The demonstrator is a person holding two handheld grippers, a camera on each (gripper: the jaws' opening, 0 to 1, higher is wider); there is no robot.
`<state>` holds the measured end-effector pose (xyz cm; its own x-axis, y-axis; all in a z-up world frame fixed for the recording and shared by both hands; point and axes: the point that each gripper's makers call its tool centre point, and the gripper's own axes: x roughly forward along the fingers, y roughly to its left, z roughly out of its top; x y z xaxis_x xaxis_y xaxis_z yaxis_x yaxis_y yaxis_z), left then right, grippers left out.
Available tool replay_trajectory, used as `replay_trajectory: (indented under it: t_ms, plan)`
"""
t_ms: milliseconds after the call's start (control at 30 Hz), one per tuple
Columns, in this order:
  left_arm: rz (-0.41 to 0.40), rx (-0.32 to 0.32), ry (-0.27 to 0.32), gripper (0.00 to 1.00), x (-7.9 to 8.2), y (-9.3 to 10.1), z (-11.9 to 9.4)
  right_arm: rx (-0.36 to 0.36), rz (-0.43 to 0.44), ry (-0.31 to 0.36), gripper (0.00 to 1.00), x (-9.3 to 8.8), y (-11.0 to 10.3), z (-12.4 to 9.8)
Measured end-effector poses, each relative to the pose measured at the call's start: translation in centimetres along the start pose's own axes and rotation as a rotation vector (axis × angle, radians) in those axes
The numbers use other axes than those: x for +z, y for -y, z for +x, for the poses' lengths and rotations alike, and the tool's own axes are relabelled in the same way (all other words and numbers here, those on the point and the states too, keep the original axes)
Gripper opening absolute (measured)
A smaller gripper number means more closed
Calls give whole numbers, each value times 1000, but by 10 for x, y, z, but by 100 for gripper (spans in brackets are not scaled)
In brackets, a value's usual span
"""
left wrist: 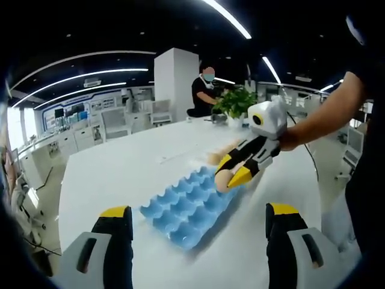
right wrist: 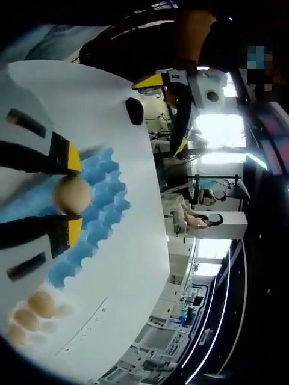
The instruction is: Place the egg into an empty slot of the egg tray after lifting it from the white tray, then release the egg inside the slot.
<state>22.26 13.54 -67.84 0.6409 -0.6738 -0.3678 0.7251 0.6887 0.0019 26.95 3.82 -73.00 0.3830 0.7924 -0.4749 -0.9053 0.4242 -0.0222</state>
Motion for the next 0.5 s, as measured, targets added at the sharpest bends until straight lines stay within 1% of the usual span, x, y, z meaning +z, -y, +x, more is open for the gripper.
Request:
replay_trajectory:
  t_ms: [33,233,333,500]
  plan:
    - [-2,0,0,94,0,0,0,3,0,1,27,1,-1,1]
    - [-7,5,-1,94,-1,-3,-2,51,-17,9,27,13,-18,26]
    - [-8,1,0,94,0,-3,-1,78,-28,12,27,19,-28,38]
    - [-11,-5,-2,94,-2,-3,1,107,-36,18,27,26,-38,54]
